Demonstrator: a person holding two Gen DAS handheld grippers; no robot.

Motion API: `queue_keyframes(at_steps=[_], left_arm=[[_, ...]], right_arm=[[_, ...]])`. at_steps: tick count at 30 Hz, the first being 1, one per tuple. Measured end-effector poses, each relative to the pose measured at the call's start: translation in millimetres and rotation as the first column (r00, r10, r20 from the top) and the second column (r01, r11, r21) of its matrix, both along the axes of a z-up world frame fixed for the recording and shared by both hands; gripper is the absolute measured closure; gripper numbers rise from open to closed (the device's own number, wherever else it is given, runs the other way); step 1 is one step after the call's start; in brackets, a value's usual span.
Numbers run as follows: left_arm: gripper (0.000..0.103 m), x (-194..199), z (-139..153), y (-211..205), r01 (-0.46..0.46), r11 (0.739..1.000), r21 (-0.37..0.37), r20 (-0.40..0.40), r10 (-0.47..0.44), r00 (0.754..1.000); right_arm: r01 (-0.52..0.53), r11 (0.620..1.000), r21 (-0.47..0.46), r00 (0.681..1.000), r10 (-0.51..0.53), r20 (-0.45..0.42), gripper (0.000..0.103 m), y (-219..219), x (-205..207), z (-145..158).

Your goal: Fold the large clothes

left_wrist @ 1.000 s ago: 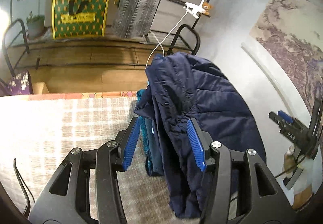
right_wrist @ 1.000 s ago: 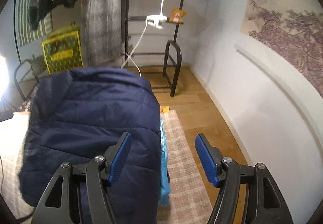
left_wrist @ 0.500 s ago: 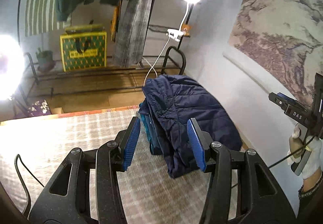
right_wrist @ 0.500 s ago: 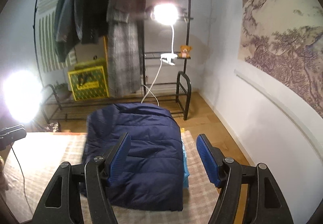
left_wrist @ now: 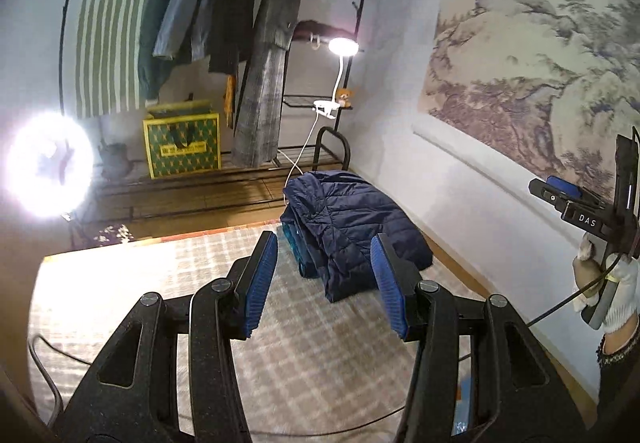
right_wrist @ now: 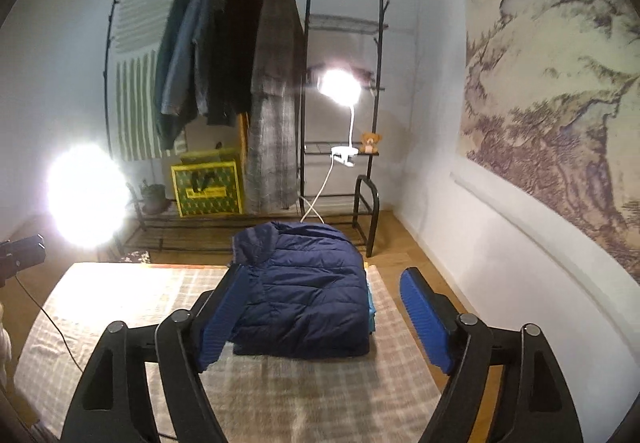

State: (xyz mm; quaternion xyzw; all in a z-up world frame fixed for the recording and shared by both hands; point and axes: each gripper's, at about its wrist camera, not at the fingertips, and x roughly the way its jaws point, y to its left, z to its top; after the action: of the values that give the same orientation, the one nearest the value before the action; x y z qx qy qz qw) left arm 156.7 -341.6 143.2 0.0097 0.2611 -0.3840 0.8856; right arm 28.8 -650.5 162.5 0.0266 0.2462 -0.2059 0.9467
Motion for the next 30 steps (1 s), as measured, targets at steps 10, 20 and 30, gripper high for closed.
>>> queue_keyframes(at_steps=[10, 20, 30], left_arm=[[0.049, -97, 35, 76, -0.007, 1.0, 0.011, 0.081, 0.006, 0.997], [0.026, -155, -27, 92, 0.015, 0.998, 0.066, 0.009, -0.016, 1.0], [0.0, -193, -47, 96, -0.056, 0.996, 0.071, 0.14, 0.045, 0.989]], right_arm=[[0.023, 1.0, -0.014, 0.997, -0.022, 0.069, 0.018, 46, -102, 34], [0.025, 1.0, -0.001, 0.999, -0.025, 0.027, 0.005, 91, -150, -10], [-0.006, 0.999, -0.044, 1.0, 0.007, 0.012, 0.0, 137, -159, -42]])
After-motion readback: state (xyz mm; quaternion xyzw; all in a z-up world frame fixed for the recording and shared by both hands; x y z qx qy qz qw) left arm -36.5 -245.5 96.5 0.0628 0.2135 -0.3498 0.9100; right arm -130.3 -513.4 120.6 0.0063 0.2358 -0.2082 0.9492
